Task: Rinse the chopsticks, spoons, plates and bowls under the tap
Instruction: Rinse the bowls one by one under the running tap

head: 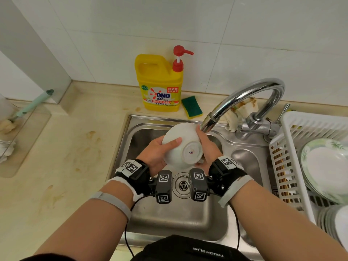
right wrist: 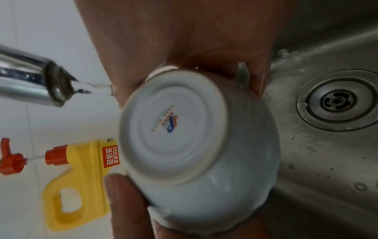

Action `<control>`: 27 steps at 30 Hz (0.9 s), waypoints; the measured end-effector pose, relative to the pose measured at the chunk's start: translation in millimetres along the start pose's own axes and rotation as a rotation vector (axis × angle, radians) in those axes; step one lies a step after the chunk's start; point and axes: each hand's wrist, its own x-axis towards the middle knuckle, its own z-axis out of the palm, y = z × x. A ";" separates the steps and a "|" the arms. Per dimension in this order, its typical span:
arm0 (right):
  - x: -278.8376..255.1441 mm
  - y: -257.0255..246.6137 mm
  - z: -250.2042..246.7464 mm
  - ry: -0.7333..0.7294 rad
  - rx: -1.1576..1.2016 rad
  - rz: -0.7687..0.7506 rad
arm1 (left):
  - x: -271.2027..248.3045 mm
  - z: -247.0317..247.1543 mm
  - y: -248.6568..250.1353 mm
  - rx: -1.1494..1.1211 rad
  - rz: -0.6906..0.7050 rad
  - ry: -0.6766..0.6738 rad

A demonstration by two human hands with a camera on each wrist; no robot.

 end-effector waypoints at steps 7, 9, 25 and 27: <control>22.9 14.2 -18.3 0.188 -0.100 -0.222 | 7.1 -8.8 -6.9 0.075 -0.043 0.095; 15.3 9.5 -20.9 0.210 -0.082 -0.282 | 8.7 -2.5 -7.1 0.069 -0.059 0.107; -4.5 4.9 -54.2 0.166 0.458 -0.178 | 34.2 29.6 -15.4 0.070 -0.068 0.032; -5.9 4.0 -57.4 0.149 0.506 -0.140 | 36.2 27.7 -17.6 0.021 -0.049 0.052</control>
